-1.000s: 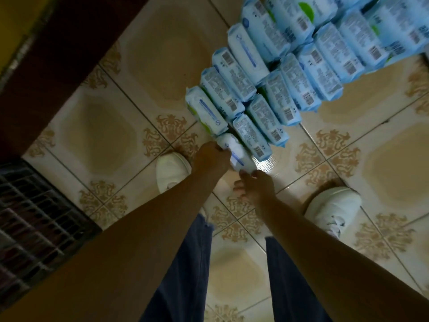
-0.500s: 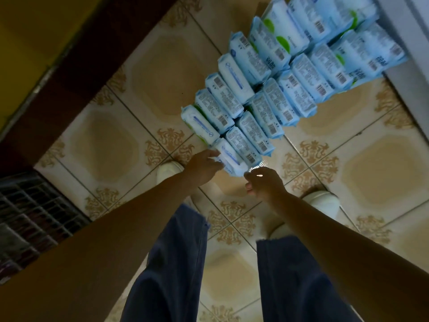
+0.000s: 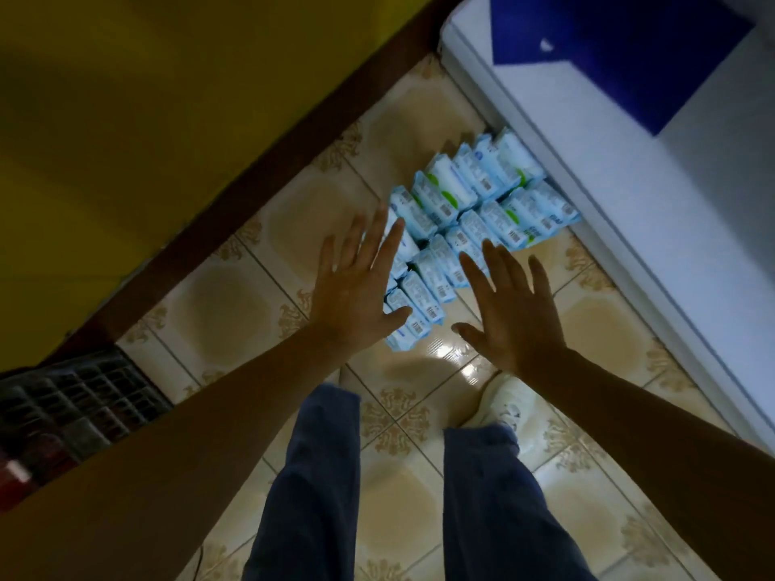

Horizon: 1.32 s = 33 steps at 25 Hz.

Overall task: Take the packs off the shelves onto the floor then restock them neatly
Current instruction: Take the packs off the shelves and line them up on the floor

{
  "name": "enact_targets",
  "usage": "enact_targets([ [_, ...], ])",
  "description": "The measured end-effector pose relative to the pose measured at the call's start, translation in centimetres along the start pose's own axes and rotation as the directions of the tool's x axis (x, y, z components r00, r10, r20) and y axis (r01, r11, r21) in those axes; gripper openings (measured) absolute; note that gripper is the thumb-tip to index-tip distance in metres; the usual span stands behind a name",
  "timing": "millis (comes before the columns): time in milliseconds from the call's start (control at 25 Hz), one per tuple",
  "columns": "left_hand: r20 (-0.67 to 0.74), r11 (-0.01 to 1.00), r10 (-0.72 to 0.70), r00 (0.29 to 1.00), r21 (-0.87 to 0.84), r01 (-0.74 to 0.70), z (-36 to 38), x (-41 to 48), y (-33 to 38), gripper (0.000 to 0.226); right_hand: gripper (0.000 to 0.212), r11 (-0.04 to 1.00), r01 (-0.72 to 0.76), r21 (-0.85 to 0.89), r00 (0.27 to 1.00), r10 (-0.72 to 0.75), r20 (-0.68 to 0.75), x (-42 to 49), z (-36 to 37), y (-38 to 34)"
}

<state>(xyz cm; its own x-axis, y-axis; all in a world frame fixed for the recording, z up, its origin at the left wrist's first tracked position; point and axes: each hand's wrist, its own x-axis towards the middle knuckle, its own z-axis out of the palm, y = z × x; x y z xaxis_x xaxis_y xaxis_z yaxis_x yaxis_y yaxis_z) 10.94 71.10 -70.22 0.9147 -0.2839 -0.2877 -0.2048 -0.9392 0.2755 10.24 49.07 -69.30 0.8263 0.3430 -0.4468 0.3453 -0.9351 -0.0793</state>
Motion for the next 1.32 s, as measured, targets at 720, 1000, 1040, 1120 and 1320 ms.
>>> enact_targets([
  [720,-0.397,0.755,0.656,0.642,0.363,-0.546,-56.4,-3.9,20.0,0.1,0.082,0.913,-0.363,-0.188,0.799,0.2,-0.567,-25.0,-53.1,-0.1],
  [1000,-0.508,0.549,0.81,0.292,0.484,-0.682,-64.2,-14.0,36.0,0.094,0.079,0.8,-0.598,-0.052,0.477,0.302,-0.826,-45.1,-58.7,2.6],
  [1040,-0.515,0.525,0.818,0.257,0.485,-0.699,-64.3,-15.8,38.7,0.093,0.078,0.782,-0.623,-0.03,0.433,0.312,-0.845,-48.4,-58.7,2.9],
  [1120,-0.519,0.47,0.833,0.192,0.481,-0.741,-63.5,-19.4,44.3,0.092,0.078,0.741,-0.672,-0.005,0.366,0.327,-0.871,-54.9,-57.6,3.7],
  [1320,-0.508,0.34,0.858,0.075,0.453,-0.824,-58.1,-27.7,56.8,0.087,0.077,0.622,-0.781,0.05,0.277,0.418,-0.865,-70.0,-52.1,6.3],
])
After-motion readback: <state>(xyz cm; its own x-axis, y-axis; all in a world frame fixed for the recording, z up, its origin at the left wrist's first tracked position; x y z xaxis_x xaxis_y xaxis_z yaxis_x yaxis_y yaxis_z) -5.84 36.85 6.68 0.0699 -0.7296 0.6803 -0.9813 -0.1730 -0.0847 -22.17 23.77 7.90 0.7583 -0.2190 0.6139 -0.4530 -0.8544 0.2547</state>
